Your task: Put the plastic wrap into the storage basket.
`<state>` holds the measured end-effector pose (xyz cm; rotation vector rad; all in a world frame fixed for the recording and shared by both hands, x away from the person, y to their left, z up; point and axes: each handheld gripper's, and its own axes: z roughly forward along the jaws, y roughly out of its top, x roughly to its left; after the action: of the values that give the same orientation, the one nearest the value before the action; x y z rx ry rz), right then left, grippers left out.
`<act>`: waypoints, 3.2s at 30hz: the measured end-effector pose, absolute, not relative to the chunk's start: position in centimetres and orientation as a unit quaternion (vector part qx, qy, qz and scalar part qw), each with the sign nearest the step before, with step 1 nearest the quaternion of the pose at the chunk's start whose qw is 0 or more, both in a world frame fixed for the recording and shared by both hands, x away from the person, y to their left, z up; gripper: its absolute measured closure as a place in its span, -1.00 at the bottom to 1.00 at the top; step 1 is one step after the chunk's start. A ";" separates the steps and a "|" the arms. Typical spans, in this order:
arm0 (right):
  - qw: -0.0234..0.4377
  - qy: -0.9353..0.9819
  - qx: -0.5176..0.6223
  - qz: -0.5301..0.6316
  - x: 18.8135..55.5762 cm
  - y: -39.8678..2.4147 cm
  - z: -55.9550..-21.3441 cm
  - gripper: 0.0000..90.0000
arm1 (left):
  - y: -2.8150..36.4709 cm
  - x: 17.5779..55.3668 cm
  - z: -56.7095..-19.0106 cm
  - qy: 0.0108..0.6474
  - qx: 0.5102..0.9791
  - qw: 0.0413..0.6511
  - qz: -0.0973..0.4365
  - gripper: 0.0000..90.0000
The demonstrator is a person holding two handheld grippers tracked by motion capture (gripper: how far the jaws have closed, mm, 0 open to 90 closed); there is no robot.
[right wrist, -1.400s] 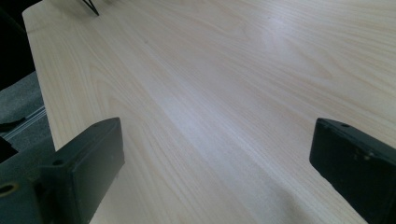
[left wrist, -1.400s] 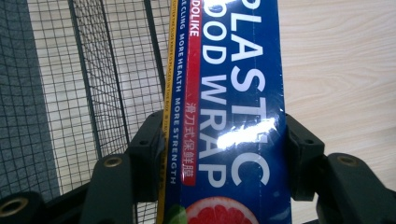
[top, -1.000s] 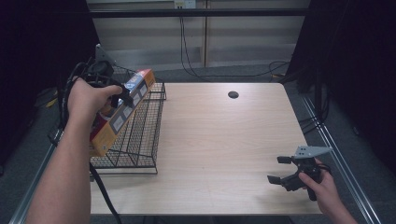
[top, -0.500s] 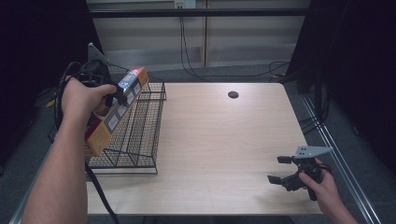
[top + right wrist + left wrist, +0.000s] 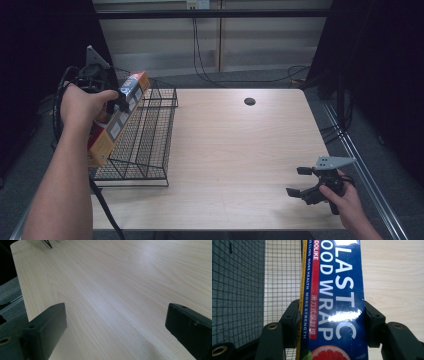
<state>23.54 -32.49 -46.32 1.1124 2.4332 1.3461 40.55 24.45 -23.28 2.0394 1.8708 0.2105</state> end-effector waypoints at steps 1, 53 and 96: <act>0.074 0.810 0.370 0.448 23.5 -32.5 -46.3 -0.92 | 24.5 40.6 -23.3 0.665 0.720 0.183 0.077 -0.03; 0.068 0.810 0.370 0.450 23.5 -32.3 -46.3 -0.92 | 27.8 41.3 -26.4 0.722 0.667 0.157 0.101 -0.04; 0.066 0.810 0.370 0.450 23.6 -32.2 -46.5 -0.92 | 27.9 42.6 -28.4 0.733 0.660 0.134 0.090 -0.06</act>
<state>23.59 -32.21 -46.55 1.1152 2.4441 1.3565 42.62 27.93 -28.41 1.9143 2.1263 0.2610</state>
